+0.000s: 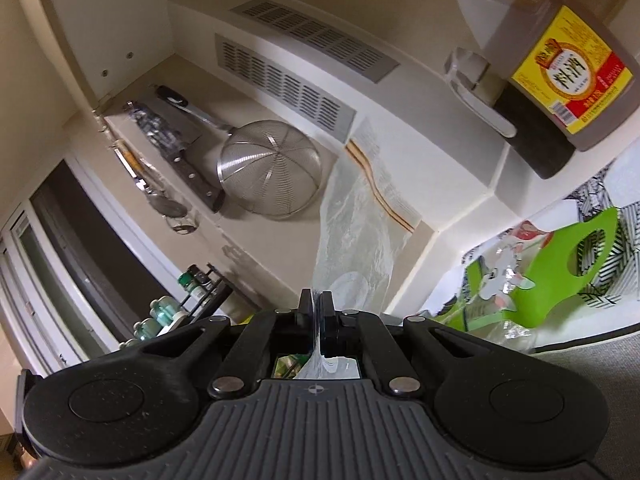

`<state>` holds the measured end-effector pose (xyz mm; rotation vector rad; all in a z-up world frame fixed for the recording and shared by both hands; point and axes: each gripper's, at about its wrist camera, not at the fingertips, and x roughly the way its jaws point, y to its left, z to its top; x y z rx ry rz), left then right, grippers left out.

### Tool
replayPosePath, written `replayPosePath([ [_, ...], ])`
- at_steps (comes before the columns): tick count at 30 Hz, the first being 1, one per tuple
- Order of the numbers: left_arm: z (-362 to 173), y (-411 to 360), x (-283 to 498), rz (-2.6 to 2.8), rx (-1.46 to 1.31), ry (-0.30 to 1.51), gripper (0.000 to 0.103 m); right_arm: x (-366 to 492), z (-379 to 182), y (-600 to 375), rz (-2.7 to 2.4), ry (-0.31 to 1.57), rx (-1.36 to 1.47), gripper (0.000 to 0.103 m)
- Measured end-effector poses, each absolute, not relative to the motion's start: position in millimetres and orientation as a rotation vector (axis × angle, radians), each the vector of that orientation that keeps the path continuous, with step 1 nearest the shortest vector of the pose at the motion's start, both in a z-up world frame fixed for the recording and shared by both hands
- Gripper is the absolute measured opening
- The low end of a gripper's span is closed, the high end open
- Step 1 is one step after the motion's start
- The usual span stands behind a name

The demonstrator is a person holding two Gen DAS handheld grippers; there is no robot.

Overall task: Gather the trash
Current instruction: 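Carry the pouch in the left tool down over the blue bin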

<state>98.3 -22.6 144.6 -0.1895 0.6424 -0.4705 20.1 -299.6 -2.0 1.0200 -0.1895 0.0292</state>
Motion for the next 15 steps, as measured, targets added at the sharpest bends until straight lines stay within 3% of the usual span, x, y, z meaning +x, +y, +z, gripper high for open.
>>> replayPosePath([
  [15,114,74,-1,-0.519,-0.121,0.652,0.02,-33,32,-261,0.113,-0.177,0.974,0.003],
])
